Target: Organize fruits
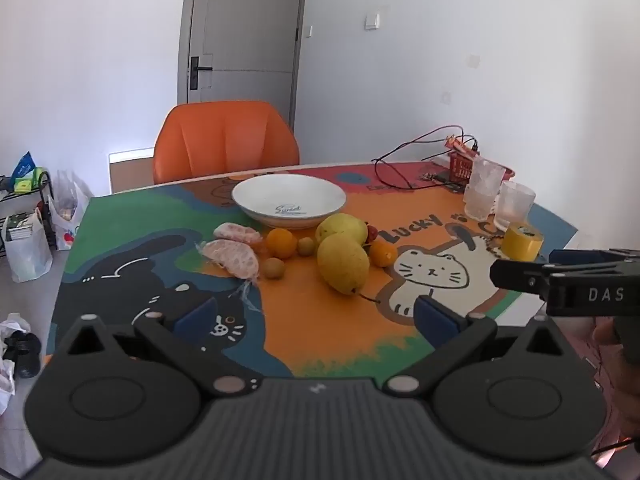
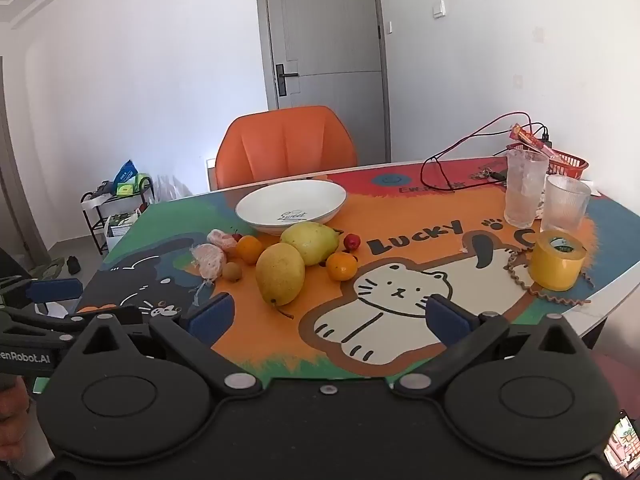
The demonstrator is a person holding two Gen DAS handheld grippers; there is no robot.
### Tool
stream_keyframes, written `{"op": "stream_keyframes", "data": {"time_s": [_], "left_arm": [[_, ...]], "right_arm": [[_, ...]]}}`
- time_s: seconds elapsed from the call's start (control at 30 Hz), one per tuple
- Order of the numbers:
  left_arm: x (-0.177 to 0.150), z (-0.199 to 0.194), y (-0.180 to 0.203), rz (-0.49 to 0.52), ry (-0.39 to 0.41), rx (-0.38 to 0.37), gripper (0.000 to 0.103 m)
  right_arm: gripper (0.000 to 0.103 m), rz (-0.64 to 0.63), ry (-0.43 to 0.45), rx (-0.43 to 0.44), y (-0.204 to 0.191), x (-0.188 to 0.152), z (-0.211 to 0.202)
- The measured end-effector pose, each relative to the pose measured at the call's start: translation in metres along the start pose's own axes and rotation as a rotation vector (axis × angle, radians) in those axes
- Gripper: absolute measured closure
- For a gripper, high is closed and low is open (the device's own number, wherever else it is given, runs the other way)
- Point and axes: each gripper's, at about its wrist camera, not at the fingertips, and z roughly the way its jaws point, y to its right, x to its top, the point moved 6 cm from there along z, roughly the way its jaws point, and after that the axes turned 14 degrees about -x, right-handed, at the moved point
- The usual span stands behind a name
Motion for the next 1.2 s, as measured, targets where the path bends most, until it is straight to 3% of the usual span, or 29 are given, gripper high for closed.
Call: {"op": "stream_keyframes", "data": {"time_s": [0.07,0.1,1.2], "left_arm": [[0.001,0.002,0.002,0.011,-0.005,0.004,0.000],[0.001,-0.003,0.001,-0.015,0.043,-0.014,0.000],[0.003,-0.008,0.000,-0.014,0.018,-0.003,0.000]], "right_arm": [[0.000,0.006,0.004,-0.003,0.000,0.000,-0.001],[0.000,0.005,0.004,-0.005,0.001,0.000,-0.002],[0.000,-0.031,-0.003,0.009,-0.004,0.003,-0.004]]}}
